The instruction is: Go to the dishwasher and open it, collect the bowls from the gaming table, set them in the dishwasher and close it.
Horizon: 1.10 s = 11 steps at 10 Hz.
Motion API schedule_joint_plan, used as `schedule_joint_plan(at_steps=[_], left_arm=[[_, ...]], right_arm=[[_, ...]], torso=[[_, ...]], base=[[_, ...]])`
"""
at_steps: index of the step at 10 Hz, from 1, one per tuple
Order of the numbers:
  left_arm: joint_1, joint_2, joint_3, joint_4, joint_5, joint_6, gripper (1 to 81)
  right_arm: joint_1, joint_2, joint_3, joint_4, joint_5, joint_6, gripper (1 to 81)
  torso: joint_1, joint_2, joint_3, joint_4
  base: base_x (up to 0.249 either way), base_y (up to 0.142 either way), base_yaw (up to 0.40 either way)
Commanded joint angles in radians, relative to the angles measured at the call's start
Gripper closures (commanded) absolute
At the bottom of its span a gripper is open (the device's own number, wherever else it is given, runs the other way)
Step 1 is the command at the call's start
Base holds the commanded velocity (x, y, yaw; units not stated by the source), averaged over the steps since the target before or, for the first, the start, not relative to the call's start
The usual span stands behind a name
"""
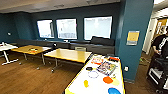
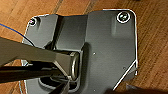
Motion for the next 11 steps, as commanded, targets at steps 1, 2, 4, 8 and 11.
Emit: schedule_joint_plan(at_steps=[1, 2, 4, 8, 11], left_arm=[[-0.055, -0.004, 0.0, -0.003, 0.045, 0.0, 1.0], [-0.055, -0.003, 0.0, -0.003, 0.045, 0.0, 1.0], [-0.055, -0.003, 0.002, -0.003, 0.043, 0.0, 1.0], [-0.052, -0.003, 0.0, -0.004, 0.045, 0.0, 1.0], [-0.052, -0.003, 0.002, -0.006, 0.045, 0.0, 1.0]], right_arm=[[0.053, -0.007, 0.001, -0.001, -0.045, -0.003, 1.0], [0.051, -0.007, 0.001, -0.001, -0.045, -0.003, 1.0], [0.052, -0.006, 0.001, -0.001, -0.045, -0.003, 1.0], [0.053, -0.006, 0.001, -0.001, -0.045, -0.003, 1.0], [0.053, -0.006, 0.001, -0.001, -0.045, -0.003, 1.0]], torso=[[0.0, 0.0, 0.0, 0.0], [0.0, 0.0, 0.0, 0.0], [0.0, 0.0, 0.0, 0.0], [0.001, 0.0, 0.0, 0.0], [0.0, 0.0, 0.0, 0.0]], base=[[0.138, 0.132, 0.0], [0.136, 0.135, 0.0], [0.127, 0.135, 0.0], [0.107, 0.094, 0.0], [0.051, 0.0, 0.0]])
